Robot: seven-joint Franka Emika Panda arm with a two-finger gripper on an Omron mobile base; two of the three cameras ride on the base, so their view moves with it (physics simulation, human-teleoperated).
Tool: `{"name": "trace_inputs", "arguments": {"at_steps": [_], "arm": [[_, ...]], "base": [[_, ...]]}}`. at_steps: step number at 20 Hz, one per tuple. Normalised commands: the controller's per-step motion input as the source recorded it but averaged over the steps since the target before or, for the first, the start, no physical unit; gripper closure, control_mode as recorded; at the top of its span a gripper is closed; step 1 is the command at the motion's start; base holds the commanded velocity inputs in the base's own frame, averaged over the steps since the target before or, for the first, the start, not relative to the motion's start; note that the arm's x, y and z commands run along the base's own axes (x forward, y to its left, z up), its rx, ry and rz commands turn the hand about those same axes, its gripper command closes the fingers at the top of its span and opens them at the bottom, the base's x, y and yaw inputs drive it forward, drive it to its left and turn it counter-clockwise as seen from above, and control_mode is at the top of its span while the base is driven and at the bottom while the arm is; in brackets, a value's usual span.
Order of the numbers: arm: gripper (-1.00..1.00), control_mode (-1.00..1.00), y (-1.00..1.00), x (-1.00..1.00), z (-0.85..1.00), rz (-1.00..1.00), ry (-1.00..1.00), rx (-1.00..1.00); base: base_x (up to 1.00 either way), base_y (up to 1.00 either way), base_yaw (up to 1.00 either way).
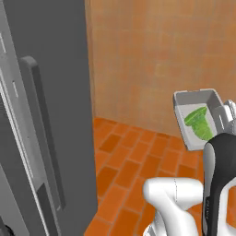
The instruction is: Take the meat container that has the fish and place it on the second highest rack of the freezer. Then take the vegetable container that has the lemon wedges and place it on the highest rack of the freezer.
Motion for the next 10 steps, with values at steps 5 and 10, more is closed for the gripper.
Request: {"name": "trace_inputs", "arguments": {"at_steps": [5, 10], "arm": [[1.0, 1.0, 0.0, 0.0, 0.0, 0.0, 0.0, 0.0], [1.0, 1.0, 0.0, 0.0, 0.0, 0.0, 0.0, 0.0]], "base": [[0.98, -0.64, 0.46], [0.89, -0.41, 0.24]]}}
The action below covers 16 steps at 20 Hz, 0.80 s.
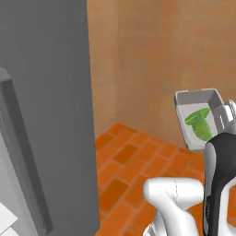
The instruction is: Take the meat container that has the fish and place it on the second highest rack of the freezer. Then take the vegetable container that has the lemon wedges and place it on the highest rack of the freezer.
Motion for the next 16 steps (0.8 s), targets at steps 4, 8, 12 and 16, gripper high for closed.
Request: {"name": "trace_inputs", "arguments": {"at_steps": [4, 8, 12, 16], "arm": [[1.0, 1.0, 0.0, 0.0, 0.0, 0.0, 0.0, 0.0], [1.0, 1.0, 0.0, 0.0, 0.0, 0.0, 0.0, 0.0], [1.0, 1.0, 0.0, 0.0, 0.0, 0.0, 0.0, 0.0], [1.0, 1.0, 0.0, 0.0, 0.0, 0.0, 0.0, 0.0]], "base": [[0.0, 0.0, 0.57], [0.0, 0.02, 0.73], [0.01, 0.0, 0.73], [0.03, 0.0, 0.62]]}}
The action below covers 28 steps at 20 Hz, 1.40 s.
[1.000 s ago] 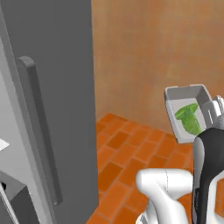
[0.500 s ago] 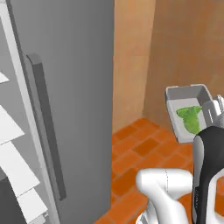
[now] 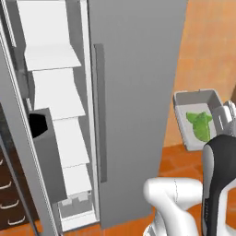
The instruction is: Take the meat container that has the fish and place it on the second highest rack of the freezer. Then take the vegetable container that has the lemon wedges and place it on the highest rack of the freezer.
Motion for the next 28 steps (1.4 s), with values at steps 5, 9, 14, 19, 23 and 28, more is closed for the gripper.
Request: {"name": "trace_inputs", "arguments": {"at_steps": [5, 9, 14, 19, 23, 28], "arm": [[1.0, 1.0, 0.0, 0.0, 0.0, 0.0, 0.0, 0.0], [1.0, 1.0, 0.0, 0.0, 0.0, 0.0, 0.0, 0.0], [1.0, 1.0, 0.0, 0.0, 0.0, 0.0, 0.0, 0.0], [1.0, 1.0, 0.0, 0.0, 0.0, 0.0, 0.0, 0.0], [1.0, 1.0, 0.0, 0.0, 0.0, 0.0, 0.0, 0.0], [1.0, -1.0, 0.0, 0.1, 0.0, 0.02, 0.0, 0.0]], "base": [[0.0, 0.31, 0.48], [0.0, 0.66, 0.37], [0.07, 0.53, 0.37], [0.38, 0.11, 0.33], [0.75, 0.15, 0.3], [0.47, 0.01, 0.23]]}}
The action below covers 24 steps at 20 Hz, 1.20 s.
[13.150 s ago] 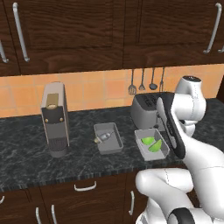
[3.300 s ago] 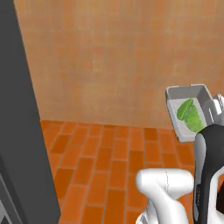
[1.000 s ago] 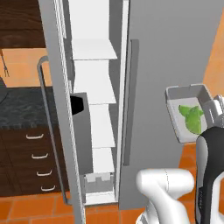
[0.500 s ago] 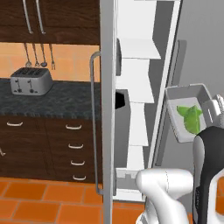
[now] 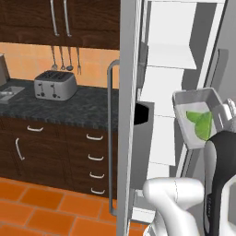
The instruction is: Take the meat container that has the fish and place it on the second highest rack of the freezer. Then take the vegetable container that has the lemon wedges and place it on the highest rack of the freezer.
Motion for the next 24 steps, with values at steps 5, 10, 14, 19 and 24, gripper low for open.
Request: {"name": "trace_inputs", "arguments": {"at_steps": [5, 10, 14, 19, 24], "arm": [[1.0, -1.0, 0.16, 0.08, 0.21, 0.0, -0.13, 0.07], [1.0, -1.0, 0.01, 0.13, 0.5, 0.0, -0.15, 0.25], [1.0, -1.0, 0.03, 0.36, 0.63, 0.06, 0.01, 0.01], [1.0, -1.0, 0.0, 0.58, 0.45, 0.0, 0.15, -0.01], [1.0, -1.0, 0.0, 0.34, 0.08, -0.05, -0.02, -0.07]], "base": [[0.0, 0.0, 0.0], [0.0, 0.0, 0.0], [0.0, 0.0, 0.0], [0.0, 0.0, 0.0], [0.0, 0.0, 0.0]]}}
